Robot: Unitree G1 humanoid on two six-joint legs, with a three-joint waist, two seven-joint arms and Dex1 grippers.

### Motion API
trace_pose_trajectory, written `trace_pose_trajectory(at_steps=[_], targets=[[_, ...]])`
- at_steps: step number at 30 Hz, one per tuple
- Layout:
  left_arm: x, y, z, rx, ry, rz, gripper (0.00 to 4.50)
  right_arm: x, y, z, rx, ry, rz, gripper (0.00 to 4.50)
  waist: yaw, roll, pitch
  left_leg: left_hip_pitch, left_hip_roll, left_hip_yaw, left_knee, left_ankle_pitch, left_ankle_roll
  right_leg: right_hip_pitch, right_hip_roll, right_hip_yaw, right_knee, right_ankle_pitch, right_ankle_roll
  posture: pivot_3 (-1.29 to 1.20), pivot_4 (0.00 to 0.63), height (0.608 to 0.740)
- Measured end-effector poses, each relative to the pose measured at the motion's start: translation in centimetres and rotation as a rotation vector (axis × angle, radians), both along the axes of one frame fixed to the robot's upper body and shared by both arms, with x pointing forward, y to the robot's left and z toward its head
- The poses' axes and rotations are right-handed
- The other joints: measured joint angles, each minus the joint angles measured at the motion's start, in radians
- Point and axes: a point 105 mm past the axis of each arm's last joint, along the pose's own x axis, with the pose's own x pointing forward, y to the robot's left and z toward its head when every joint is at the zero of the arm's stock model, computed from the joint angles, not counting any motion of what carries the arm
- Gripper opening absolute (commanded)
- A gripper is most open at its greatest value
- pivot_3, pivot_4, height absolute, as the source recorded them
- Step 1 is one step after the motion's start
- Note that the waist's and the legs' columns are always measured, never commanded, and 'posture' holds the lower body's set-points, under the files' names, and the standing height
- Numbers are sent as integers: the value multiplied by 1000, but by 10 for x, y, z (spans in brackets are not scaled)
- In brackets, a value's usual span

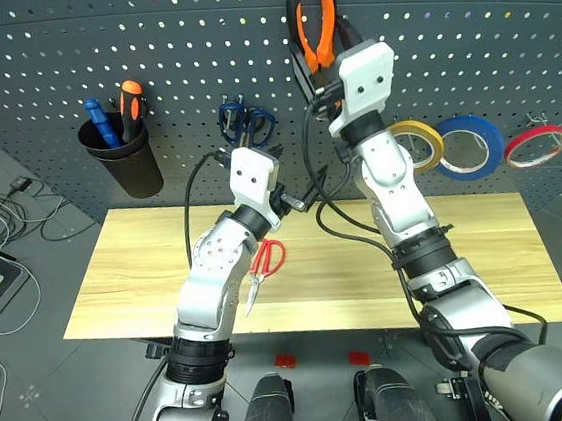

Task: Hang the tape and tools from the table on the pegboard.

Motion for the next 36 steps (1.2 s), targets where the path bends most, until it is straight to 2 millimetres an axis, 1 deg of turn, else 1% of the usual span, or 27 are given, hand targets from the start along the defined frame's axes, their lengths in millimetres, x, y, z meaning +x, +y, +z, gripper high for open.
trace_pose_trajectory(at_steps=[2,3,6,8,16,18,19,20,21,23,26,29,32,34,36], targets=[[0,-1,1,-6,-1,0,4500,3,0,1,5,-3,0,2978,0,0,0,0,0,0,0,0,0,0,0,0,2,0,0,195,179,740],[1,-2,2,-8,-5,1,4500,6,1,-3,2,8,-1,2978,0,0,0,0,0,0,0,0,0,0,0,0,2,0,0,201,179,740],[0,-6,4,-4,-14,-2,4500,19,0,-27,-18,84,-14,2978,1,0,0,0,0,0,0,0,0,0,0,0,2,0,0,202,182,740],[0,-7,3,-1,-14,-5,4500,23,-3,-40,-25,108,-27,2978,1,0,0,0,0,0,0,0,0,0,0,1,2,0,0,203,184,740],[0,-5,3,6,-13,-2,4500,30,-11,-68,-39,156,-72,2978,1,0,0,1,0,0,1,0,0,0,0,1,3,0,0,196,184,740],[0,-5,3,7,-13,-2,4500,30,-11,-68,-39,156,-73,3707,1,0,0,1,0,0,1,0,0,0,0,0,3,0,0,192,184,740],[0,-5,3,8,-13,-3,4500,30,-11,-68,-39,157,-74,3869,1,0,0,1,0,0,1,0,0,0,0,0,3,0,0,188,183,740],[0,-6,3,8,-13,-4,4500,30,-11,-68,-39,156,-74,4182,1,0,0,1,0,0,1,0,0,0,0,1,3,0,0,184,183,740],[0,-6,3,8,-13,-4,4500,29,-11,-68,-40,153,-71,4454,1,0,0,1,0,0,1,0,0,0,0,1,3,0,0,181,184,740],[0,-6,3,7,-12,-5,4500,27,-12,-68,-37,150,-67,4454,3,0,0,0,0,0,1,0,0,0,0,0,3,0,0,174,185,740],[0,-7,2,9,-11,-9,4500,20,-22,-74,-53,151,-74,4454,5,0,0,0,0,0,1,0,0,0,-1,0,2,0,0,168,193,740],[-2,-5,-1,14,-4,-9,4500,10,-34,-95,-94,198,-70,4454,3,0,0,1,0,0,1,0,0,0,0,1,2,0,0,161,202,740],[-4,-3,-12,23,28,-11,4500,-3,-42,-116,-127,274,-40,4454,2,0,0,1,0,0,1,0,0,0,0,1,3,0,0,152,211,740],[-6,-1,-17,27,47,-8,4500,-11,-43,-122,-143,308,-21,4454,0,0,0,1,0,0,1,0,0,0,0,1,2,0,0,143,219,740],[-11,-1,-21,27,62,-11,4500,-20,-46,-121,-149,323,-2,4454,0,0,0,1,0,0,1,0,0,0,0,1,2,0,0,136,225,740]])
